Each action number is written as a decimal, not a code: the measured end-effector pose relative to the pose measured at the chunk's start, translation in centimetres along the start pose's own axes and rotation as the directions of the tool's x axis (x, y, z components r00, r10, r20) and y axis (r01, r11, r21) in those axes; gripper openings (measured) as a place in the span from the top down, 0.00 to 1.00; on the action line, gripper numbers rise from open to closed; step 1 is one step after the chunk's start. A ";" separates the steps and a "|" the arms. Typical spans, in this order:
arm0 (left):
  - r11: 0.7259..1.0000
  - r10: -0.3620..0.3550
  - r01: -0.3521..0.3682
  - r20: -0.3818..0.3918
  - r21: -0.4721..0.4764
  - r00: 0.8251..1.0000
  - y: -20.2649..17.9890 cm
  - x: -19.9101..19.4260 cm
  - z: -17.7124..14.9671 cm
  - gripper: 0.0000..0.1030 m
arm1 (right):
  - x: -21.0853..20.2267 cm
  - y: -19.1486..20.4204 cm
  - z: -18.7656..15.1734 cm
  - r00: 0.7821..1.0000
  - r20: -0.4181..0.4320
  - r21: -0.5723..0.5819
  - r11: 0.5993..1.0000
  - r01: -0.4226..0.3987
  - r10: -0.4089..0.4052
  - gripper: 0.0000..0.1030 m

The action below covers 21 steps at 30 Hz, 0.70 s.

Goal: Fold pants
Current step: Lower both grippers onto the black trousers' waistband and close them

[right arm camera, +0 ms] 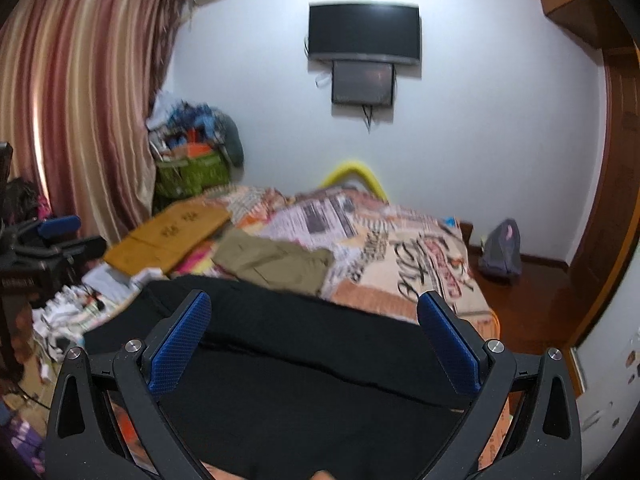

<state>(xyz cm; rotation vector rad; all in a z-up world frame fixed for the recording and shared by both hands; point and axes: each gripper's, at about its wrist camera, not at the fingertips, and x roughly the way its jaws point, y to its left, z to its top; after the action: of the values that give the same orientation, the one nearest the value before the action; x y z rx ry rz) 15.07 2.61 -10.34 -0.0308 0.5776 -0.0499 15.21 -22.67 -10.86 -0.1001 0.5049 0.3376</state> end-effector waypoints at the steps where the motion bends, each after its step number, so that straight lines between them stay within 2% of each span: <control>1: 1.000 0.008 -0.008 -0.022 -0.002 1.000 0.6 1.5 0.0 0.00 | 0.8 -0.4 -0.4 1.000 -0.025 0.003 1.000 -0.004 0.004 0.00; 5: 0.999 0.049 -0.048 -0.073 0.007 0.996 2.6 5.8 -0.3 0.00 | 5.0 -2.7 -2.0 0.990 -0.138 0.015 1.000 -0.004 0.006 0.01; 10: 0.998 0.068 -0.068 -0.179 0.002 0.981 6.1 12.1 0.0 0.11 | 8.7 -5.0 -2.9 0.977 -0.214 0.021 1.000 -0.009 0.014 0.02; 13: 0.996 0.074 -0.082 -0.255 -0.019 0.964 8.6 16.0 0.2 0.13 | 10.7 -6.0 -2.8 0.970 -0.243 0.018 1.000 0.006 -0.002 0.02; 18: 0.991 0.120 -0.133 -0.328 -0.016 0.937 11.6 21.2 0.7 0.13 | 14.9 -7.9 -2.1 0.960 -0.279 0.033 0.999 0.010 -0.001 0.02; 21: 0.987 0.129 -0.158 -0.390 -0.042 0.912 13.7 24.7 0.6 0.13 | 17.0 -8.6 -1.9 0.954 -0.301 0.047 0.999 0.001 0.013 0.02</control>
<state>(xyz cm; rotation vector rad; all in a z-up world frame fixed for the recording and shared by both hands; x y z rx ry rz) 36.57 14.93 -23.84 -0.0501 0.9769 0.1122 31.28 -26.12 -20.77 -0.1054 0.8154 0.3181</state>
